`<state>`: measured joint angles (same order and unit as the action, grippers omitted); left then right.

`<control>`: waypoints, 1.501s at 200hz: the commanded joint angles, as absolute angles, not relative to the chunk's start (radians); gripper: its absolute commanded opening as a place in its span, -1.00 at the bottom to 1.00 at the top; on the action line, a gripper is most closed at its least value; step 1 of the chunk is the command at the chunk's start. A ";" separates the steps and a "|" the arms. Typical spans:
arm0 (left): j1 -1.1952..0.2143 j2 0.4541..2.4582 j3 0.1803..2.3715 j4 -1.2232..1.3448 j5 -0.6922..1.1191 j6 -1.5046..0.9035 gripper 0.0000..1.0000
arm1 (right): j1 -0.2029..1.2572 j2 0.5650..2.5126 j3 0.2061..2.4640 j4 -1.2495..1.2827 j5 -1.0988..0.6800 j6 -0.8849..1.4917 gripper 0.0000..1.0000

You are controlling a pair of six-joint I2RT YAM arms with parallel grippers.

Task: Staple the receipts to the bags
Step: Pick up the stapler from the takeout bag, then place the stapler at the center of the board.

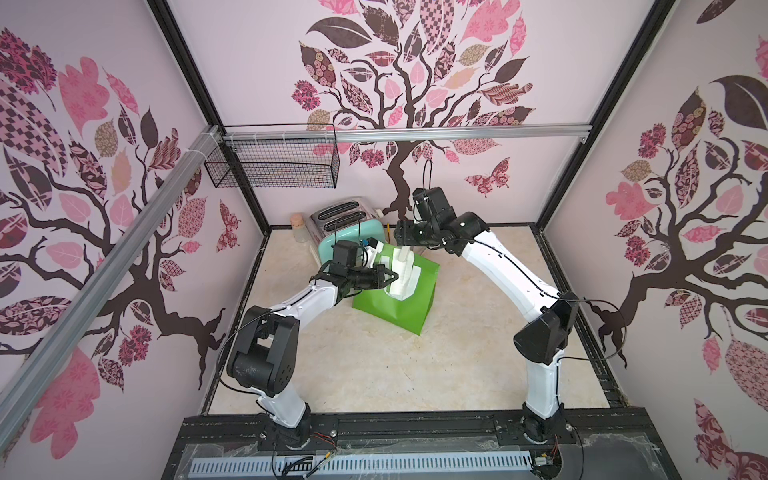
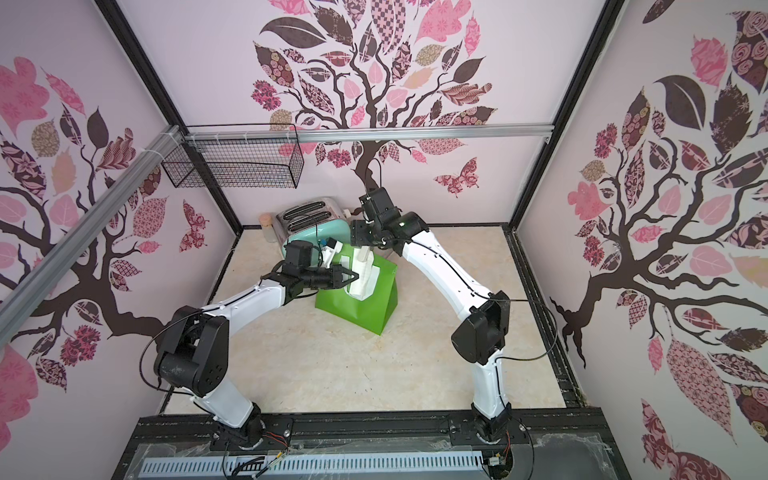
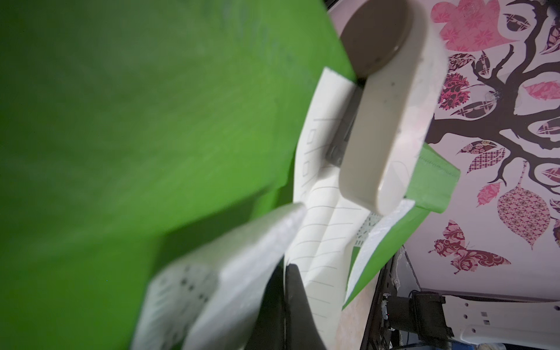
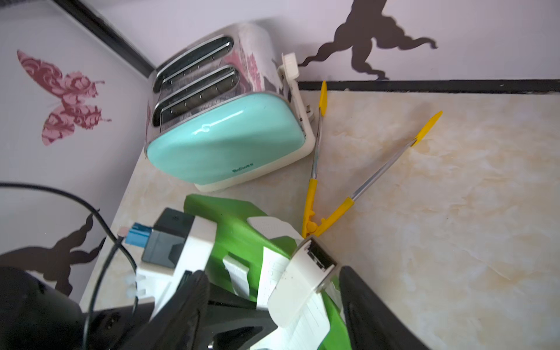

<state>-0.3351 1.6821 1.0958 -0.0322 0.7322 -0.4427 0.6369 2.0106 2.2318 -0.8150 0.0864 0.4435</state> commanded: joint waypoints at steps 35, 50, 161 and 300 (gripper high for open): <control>-0.334 1.669 1.120 -0.050 0.714 -0.416 -1.00 | 0.639 2.244 2.545 -1.132 0.203 0.568 0.23; -0.334 1.671 1.120 -0.051 0.715 -0.412 -1.00 | 0.645 2.263 2.548 -1.136 0.192 0.581 0.23; -0.337 1.677 1.120 -0.059 0.709 -0.408 -1.00 | 0.661 2.280 2.541 -1.129 0.207 0.601 -0.47; -0.341 1.678 1.124 -0.080 0.707 -0.396 -0.97 | 0.613 2.043 2.464 -0.978 0.363 0.609 -0.67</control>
<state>-0.3386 1.6821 1.0958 -0.0429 0.7197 -0.4171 0.6323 2.1674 2.4947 -1.0050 0.3019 0.6132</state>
